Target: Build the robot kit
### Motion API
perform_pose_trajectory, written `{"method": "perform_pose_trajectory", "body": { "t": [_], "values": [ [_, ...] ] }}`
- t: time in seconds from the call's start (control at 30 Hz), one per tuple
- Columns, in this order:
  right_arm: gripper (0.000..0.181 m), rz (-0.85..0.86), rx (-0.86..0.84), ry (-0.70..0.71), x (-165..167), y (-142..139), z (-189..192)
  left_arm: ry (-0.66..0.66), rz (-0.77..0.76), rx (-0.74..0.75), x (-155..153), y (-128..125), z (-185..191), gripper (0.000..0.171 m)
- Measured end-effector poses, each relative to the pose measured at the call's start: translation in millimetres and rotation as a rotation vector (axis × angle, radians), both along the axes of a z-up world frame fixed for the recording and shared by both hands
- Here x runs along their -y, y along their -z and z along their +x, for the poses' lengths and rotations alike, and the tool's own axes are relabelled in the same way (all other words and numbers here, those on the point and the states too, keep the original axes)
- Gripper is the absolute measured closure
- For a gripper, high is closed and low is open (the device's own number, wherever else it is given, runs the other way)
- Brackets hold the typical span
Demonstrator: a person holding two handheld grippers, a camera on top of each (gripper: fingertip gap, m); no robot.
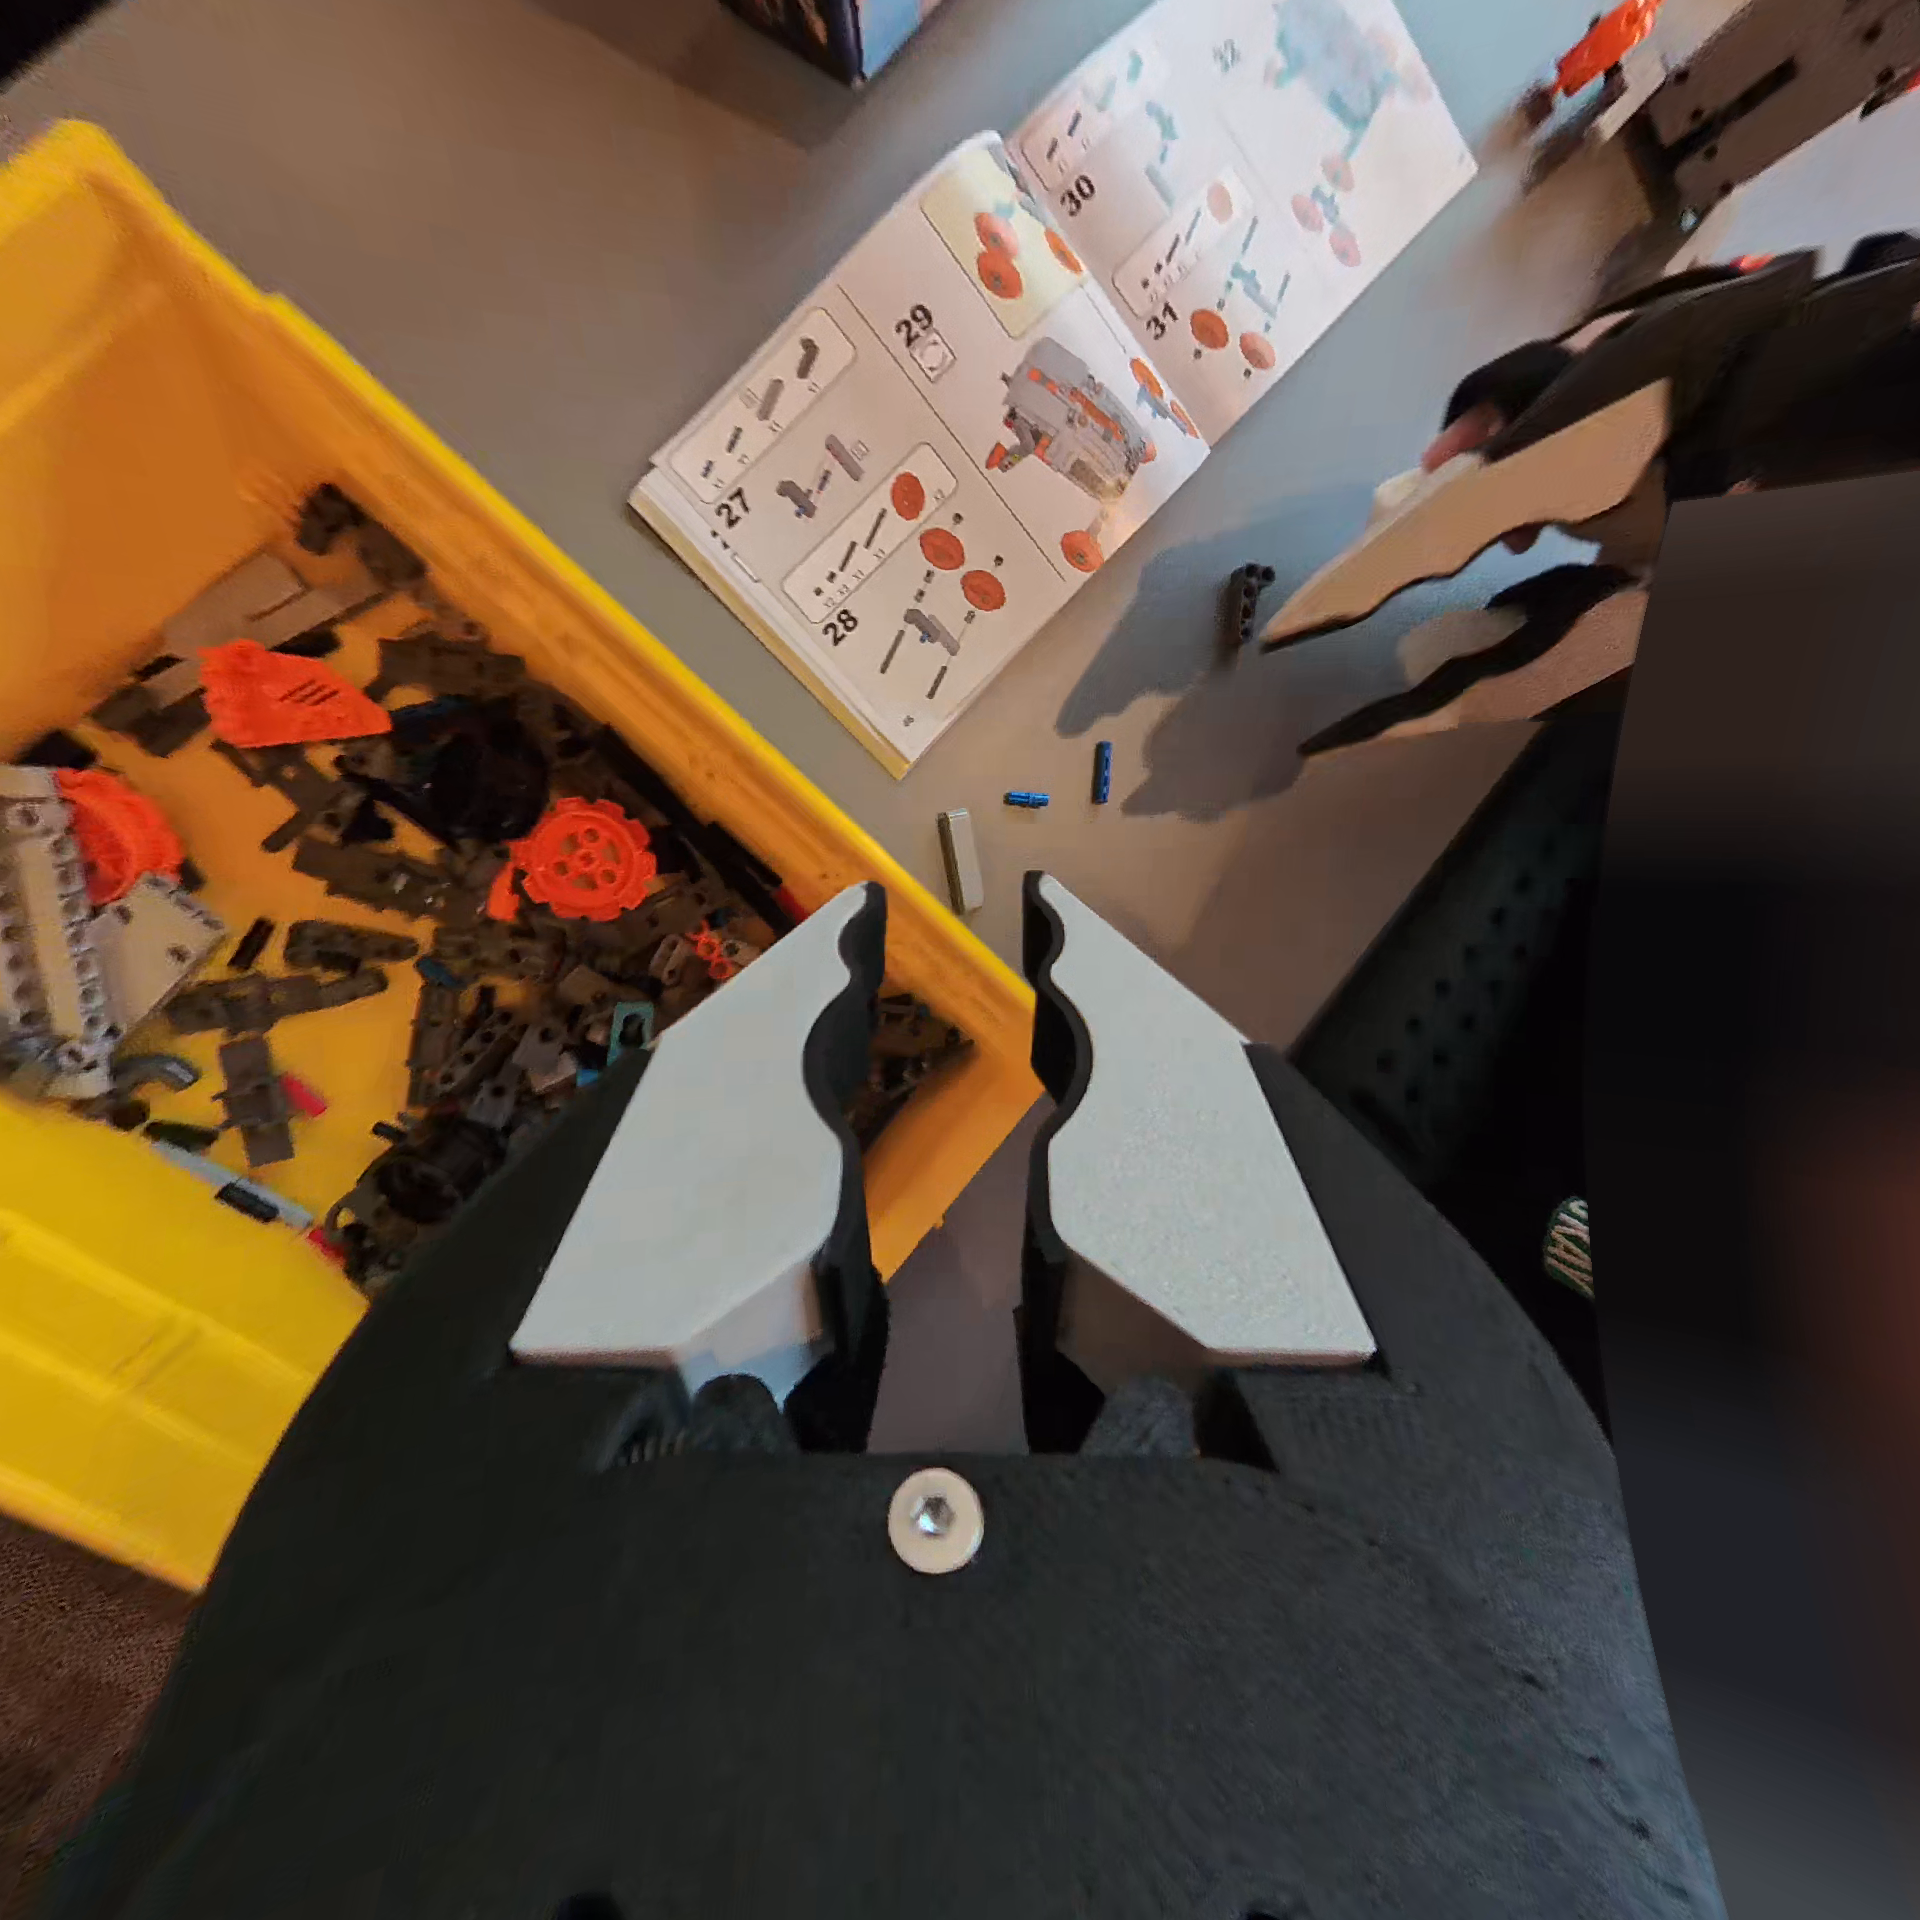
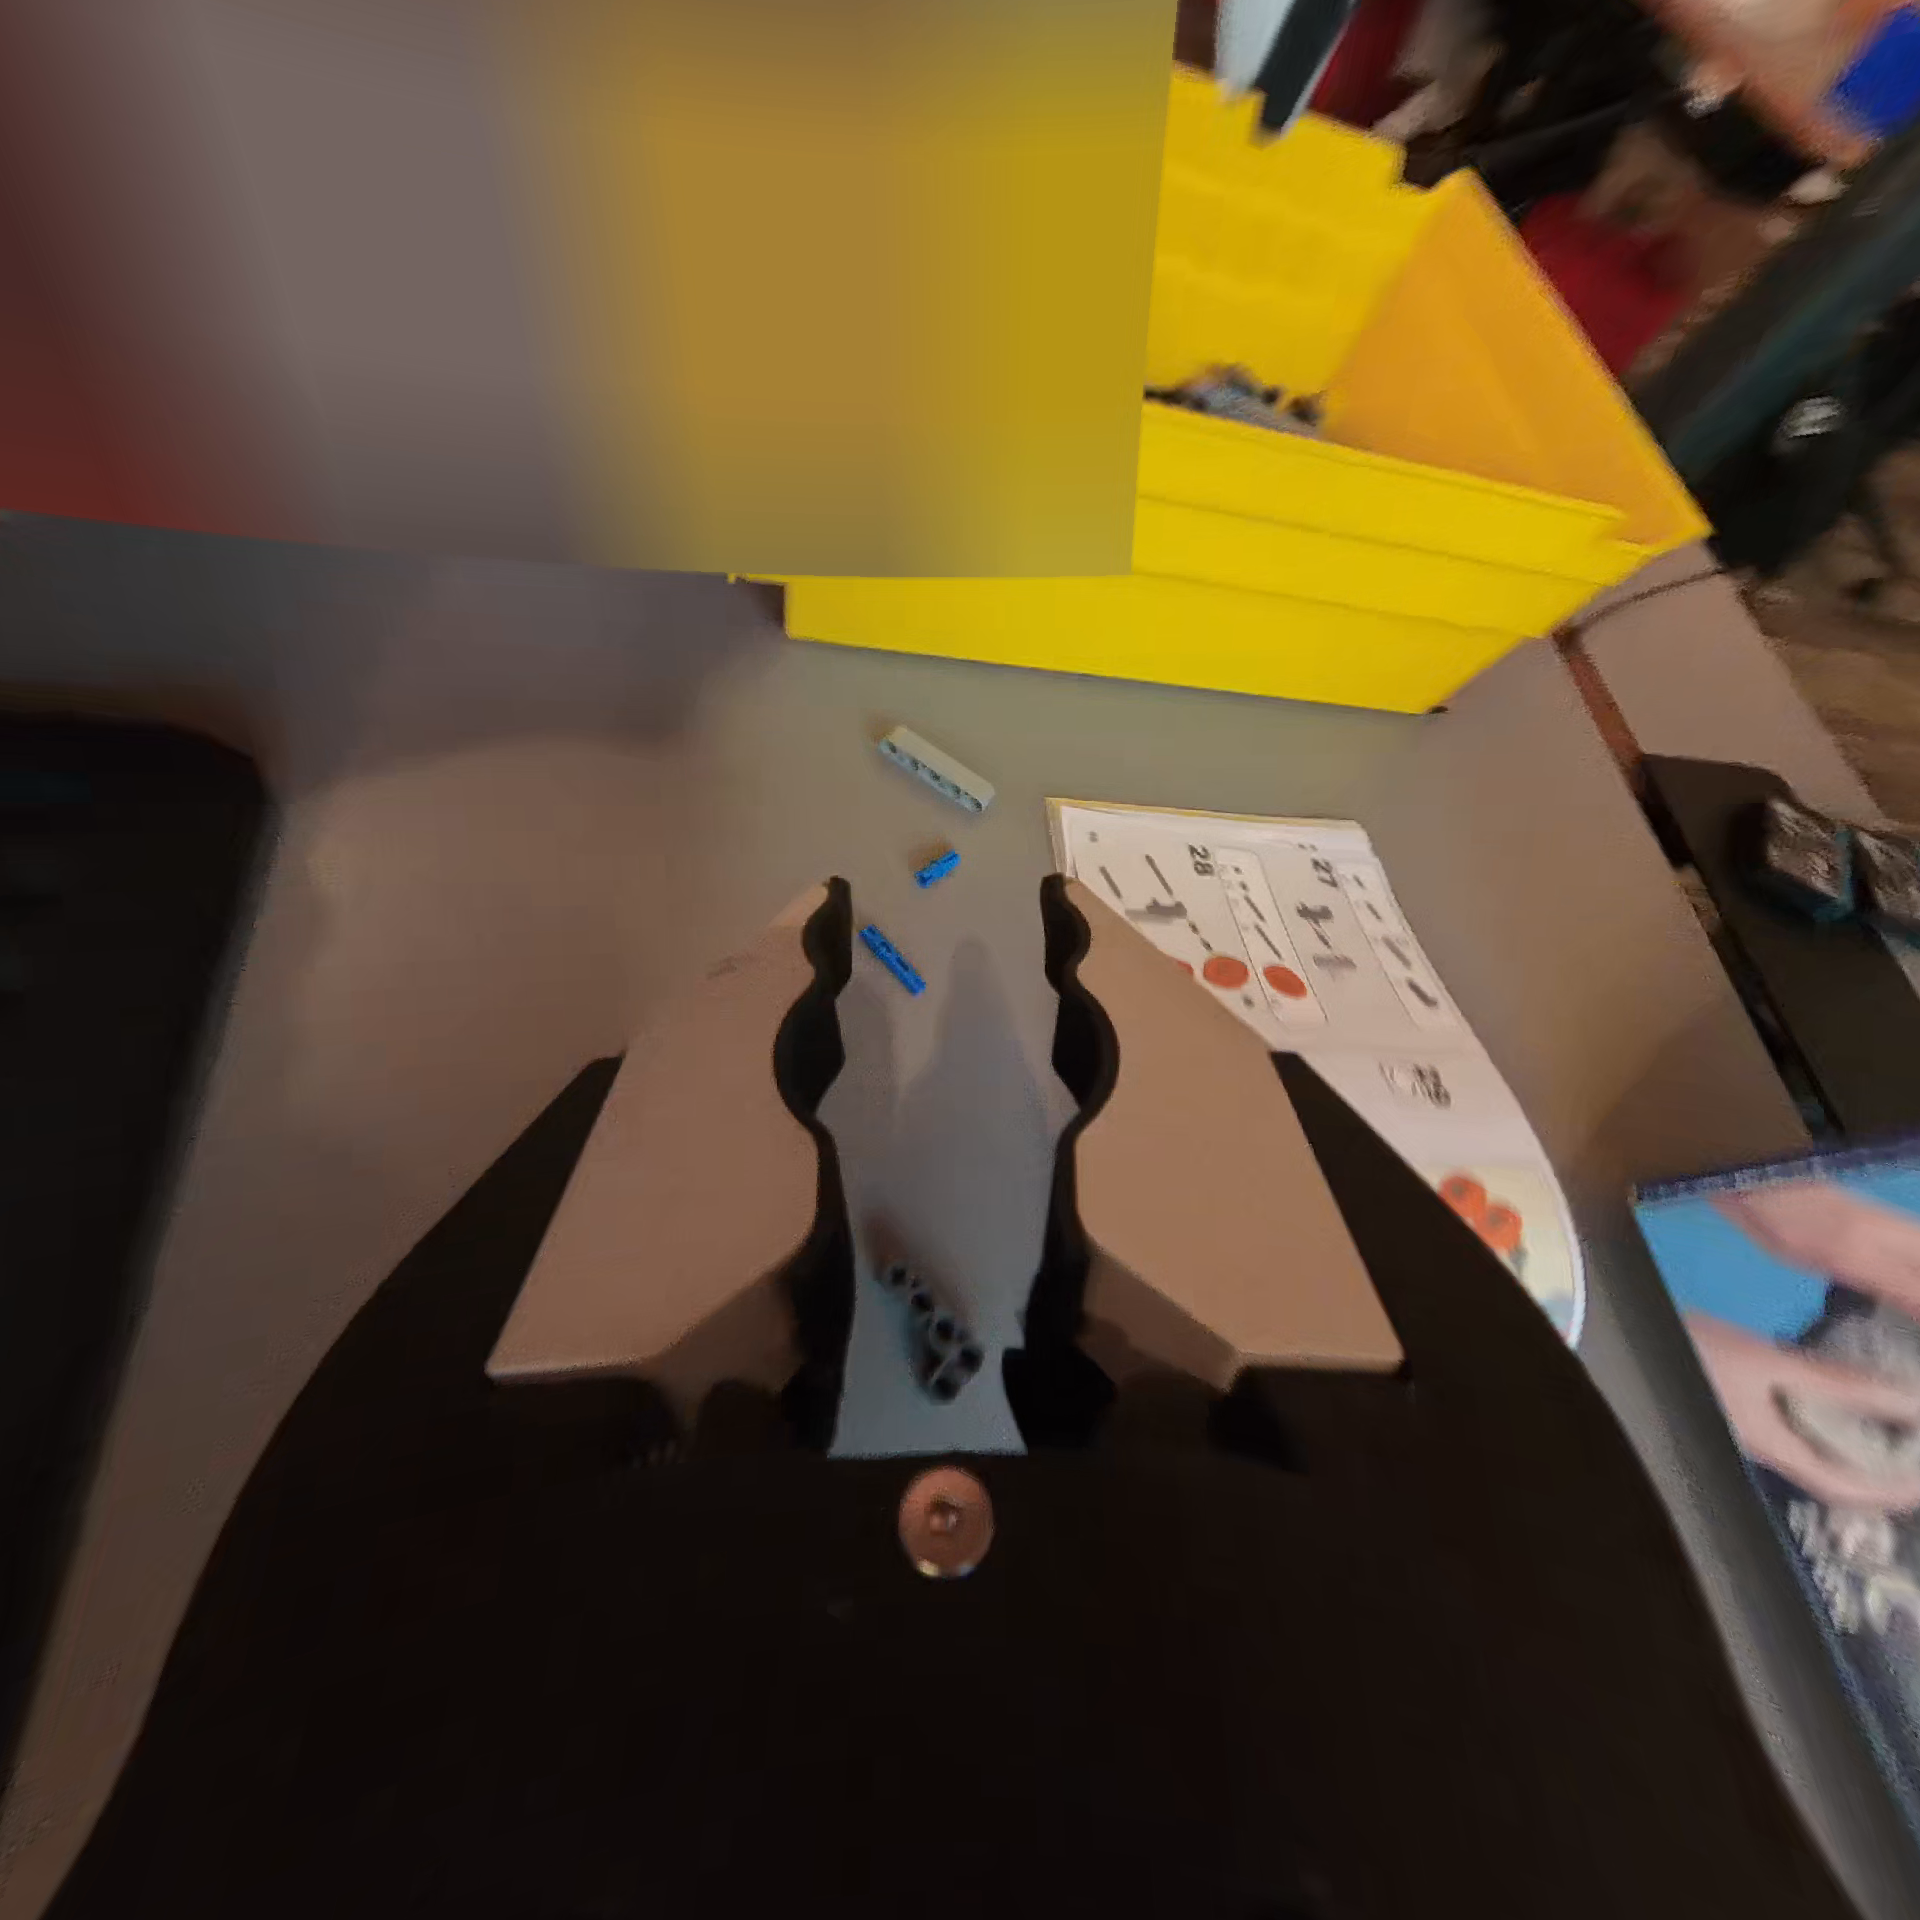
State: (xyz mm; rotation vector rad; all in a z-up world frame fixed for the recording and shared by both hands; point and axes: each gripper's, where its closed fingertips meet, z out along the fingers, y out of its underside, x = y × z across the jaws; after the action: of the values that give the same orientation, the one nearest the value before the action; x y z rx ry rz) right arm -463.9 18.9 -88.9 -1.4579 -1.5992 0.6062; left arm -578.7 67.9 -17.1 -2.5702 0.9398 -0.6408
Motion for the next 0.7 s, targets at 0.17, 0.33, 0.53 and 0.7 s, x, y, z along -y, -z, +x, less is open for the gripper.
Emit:
{"method": "perform_pose_trajectory", "body": {
  "t": [0.17, 0.33, 0.53, 0.7],
  "values": [
    [0.146, 0.123, 0.242, -0.197, -11, 33, -44, -0.07, 0.119, 0.065, 5, -36, -28, 0.146],
    [0.147, 0.113, 0.34, -0.224, -25, 53, -70, -0.083, 0.193, 0.143, 11, -59, -33, 0.147],
    [0.152, 0.056, 0.387, -0.287, -21, 69, -87, 0.008, 0.166, 0.131, 23, -54, -21, 0.146],
    [0.173, 0.077, 0.377, -0.32, -18, 70, -86, 0.0, 0.156, 0.126, 23, -53, -24, 0.145]
  ]
}}
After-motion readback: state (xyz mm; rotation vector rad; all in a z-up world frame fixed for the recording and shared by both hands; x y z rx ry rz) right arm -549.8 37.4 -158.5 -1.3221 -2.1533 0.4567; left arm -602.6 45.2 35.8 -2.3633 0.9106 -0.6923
